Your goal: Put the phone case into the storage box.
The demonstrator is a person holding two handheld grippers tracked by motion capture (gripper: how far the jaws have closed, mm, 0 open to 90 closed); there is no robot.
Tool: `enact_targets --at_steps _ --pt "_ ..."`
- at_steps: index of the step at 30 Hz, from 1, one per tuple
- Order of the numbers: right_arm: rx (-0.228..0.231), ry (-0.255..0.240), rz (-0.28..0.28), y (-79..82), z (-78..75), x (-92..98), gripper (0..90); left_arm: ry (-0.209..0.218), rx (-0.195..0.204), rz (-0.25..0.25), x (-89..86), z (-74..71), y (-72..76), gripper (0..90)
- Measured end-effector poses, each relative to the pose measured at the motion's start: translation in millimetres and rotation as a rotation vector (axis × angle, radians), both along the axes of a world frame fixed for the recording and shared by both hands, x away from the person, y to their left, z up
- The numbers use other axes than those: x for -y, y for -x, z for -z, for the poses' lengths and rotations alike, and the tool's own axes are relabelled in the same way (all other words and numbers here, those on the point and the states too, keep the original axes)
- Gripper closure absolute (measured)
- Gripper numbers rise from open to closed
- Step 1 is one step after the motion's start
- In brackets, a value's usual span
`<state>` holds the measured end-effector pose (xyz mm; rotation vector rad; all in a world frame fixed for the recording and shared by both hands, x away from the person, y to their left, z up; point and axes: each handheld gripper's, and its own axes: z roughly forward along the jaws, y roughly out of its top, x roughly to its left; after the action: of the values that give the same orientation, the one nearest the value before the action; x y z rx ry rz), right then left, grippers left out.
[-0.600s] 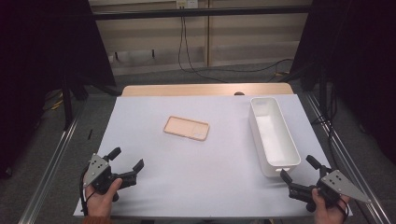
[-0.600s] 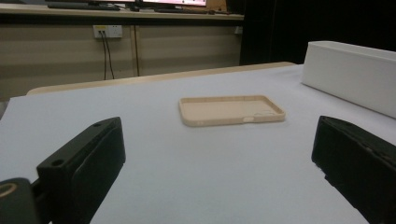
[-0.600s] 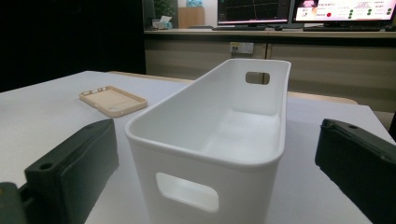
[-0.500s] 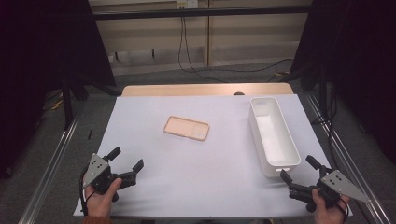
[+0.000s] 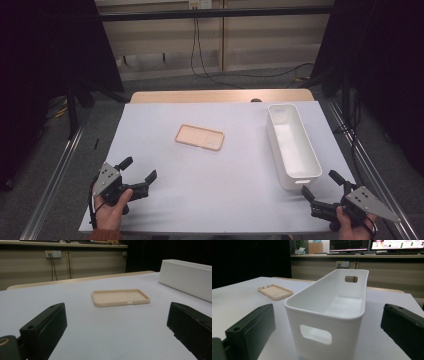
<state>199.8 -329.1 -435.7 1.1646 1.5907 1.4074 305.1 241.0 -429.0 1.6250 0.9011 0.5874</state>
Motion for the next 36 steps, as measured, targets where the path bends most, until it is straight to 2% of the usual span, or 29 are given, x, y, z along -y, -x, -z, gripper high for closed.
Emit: enact_targets --at_steps 11,17,22,24,29,31,32,34,35,36 --pt "-0.010 -0.006 -0.015 -2.6 1.3 -1.0 0.0 -0.010 -0.001 0.061 14.1 -3.8 -4.1 2.2" --pt "-0.010 -0.001 -0.017 -1.4 0.3 -2.5 0.0 -0.008 0.009 0.076 19.8 -6.1 -9.4 2.2" --pt "-0.013 -0.001 -0.020 -1.0 -0.1 -3.2 0.0 -0.002 -0.001 0.090 23.5 -6.3 -12.9 2.6" --pt "-0.009 -0.002 -0.016 -1.1 -0.1 -2.5 0.0 -0.003 0.006 0.079 24.7 -6.5 -15.4 3.3" --pt "-0.011 -0.004 -0.019 -1.2 0.2 -2.3 0.0 0.017 0.000 0.102 27.1 -6.4 -22.5 4.9" --pt "-0.012 -0.004 -0.020 -1.1 0.2 -2.3 0.0 0.005 0.002 0.091 28.7 -6.0 -25.5 4.9" --pt "-0.011 -0.005 -0.019 -1.1 0.1 -2.4 0.0 0.006 0.002 0.104 29.3 -6.4 -27.2 5.4" --pt "-0.011 -0.004 -0.021 -0.8 -0.1 -2.5 0.0 -0.011 0.009 0.097 31.9 -7.9 -29.7 5.9" --pt "-0.011 -0.004 -0.020 -0.6 -0.1 -2.5 0.0 -0.002 0.010 0.117 33.5 -8.5 -31.5 6.7" --pt "-0.011 -0.007 -0.019 -0.6 -0.3 -2.6 0.0 -0.006 0.007 0.114 35.7 -8.7 -32.6 6.6"
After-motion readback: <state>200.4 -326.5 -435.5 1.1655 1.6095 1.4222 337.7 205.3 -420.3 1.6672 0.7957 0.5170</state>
